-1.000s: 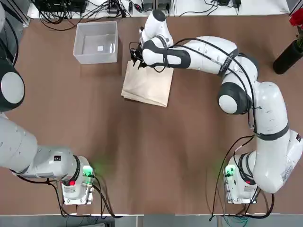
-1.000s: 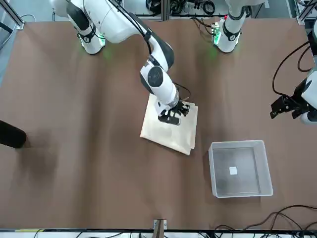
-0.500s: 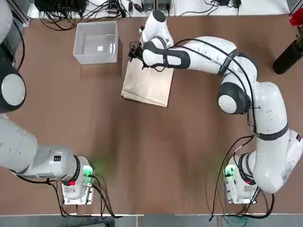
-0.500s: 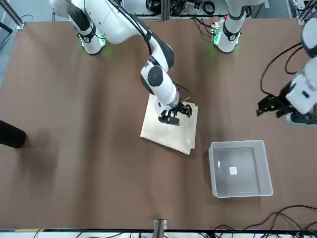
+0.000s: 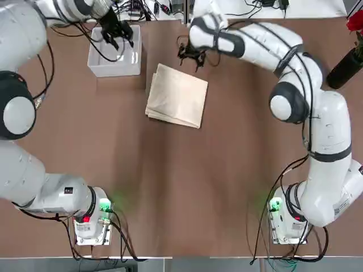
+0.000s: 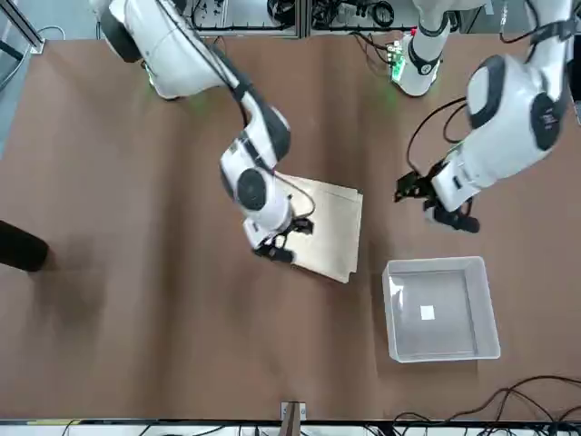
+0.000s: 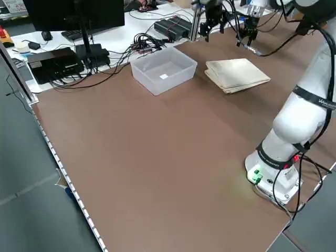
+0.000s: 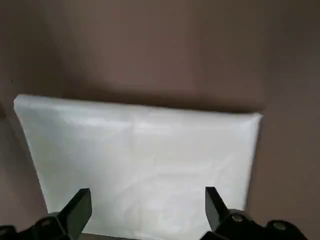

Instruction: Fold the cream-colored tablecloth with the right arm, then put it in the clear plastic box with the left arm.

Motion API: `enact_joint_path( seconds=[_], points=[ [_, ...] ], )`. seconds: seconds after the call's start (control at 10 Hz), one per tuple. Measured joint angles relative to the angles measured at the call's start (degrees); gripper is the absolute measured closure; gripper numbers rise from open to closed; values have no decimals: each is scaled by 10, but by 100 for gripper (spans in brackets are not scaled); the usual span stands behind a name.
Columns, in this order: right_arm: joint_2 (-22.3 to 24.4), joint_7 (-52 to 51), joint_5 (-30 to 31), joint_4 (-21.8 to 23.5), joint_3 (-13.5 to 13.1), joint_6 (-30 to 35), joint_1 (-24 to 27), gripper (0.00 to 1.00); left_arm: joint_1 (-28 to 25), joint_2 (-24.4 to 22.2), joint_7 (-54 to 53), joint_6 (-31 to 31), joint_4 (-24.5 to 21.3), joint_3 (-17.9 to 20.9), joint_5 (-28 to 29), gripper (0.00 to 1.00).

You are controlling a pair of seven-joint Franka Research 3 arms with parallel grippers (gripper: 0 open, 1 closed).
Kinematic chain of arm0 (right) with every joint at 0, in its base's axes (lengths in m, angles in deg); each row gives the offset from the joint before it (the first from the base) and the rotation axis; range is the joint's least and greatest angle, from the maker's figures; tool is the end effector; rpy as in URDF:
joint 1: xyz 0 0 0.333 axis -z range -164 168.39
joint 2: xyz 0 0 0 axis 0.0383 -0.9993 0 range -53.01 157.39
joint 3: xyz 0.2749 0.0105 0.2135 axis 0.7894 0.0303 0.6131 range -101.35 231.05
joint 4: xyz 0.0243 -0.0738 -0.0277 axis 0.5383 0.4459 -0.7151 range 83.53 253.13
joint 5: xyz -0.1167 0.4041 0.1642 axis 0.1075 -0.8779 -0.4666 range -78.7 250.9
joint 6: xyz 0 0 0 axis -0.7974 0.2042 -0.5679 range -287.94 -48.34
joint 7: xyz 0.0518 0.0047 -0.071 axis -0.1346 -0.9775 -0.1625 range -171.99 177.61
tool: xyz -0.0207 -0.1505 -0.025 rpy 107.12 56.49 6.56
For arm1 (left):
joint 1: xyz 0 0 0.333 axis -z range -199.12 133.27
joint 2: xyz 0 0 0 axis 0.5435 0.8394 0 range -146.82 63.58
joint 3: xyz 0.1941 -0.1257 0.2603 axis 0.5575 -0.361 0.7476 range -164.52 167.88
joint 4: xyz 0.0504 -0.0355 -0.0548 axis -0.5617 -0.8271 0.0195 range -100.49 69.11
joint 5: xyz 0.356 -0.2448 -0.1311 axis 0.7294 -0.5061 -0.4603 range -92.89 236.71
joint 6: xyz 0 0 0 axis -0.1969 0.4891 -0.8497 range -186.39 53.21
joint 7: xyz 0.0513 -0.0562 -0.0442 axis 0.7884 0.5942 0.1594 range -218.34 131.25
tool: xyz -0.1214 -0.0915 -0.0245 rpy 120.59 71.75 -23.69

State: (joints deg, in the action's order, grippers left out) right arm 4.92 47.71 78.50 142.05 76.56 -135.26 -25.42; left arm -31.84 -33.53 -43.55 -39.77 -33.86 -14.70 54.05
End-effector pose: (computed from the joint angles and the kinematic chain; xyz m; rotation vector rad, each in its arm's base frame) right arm 0.6704 0.5092 0.2732 -2.9057 0.3096 0.2587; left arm 0.6153 -0.2197 0.3879 2.8198 -0.2191 -0.0535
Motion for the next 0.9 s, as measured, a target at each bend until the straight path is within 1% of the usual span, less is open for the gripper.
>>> enact_joint_path(
  seconds=[0.1, 0.2, 0.3, 0.5, 0.6, 0.7, 0.9],
  points=[
    [6, -25, 0, -13, -1, 45, 27, 0, 2, 23, 4, -30, -7, -17, -1, 0],
    [13, -52, 1, -26, -1, 89, 58, 0, 10, 52, 14, -63, -9, -26, -1, 0],
    [28, -83, 2, -35, -2, 126, 91, 0, 26, 81, 30, -106, -12, -28, 0, 0],
    [69, -147, 4, -41, -3, 184, 157, 0, 55, 143, 47, -212, -24, -28, 17, 0],
    [86, -172, 19, -41, -2, 204, 183, 0, 61, 167, 49, -242, -27, -28, 36, 0],
    [97, -191, 39, -41, -2, 217, 201, 0, 61, 185, 49, -259, -27, -27, 61, 0],
    [113, -218, 56, -41, -2, 237, 224, 0, 60, 217, 50, -298, -28, -26, 92, 0]
  ],
)
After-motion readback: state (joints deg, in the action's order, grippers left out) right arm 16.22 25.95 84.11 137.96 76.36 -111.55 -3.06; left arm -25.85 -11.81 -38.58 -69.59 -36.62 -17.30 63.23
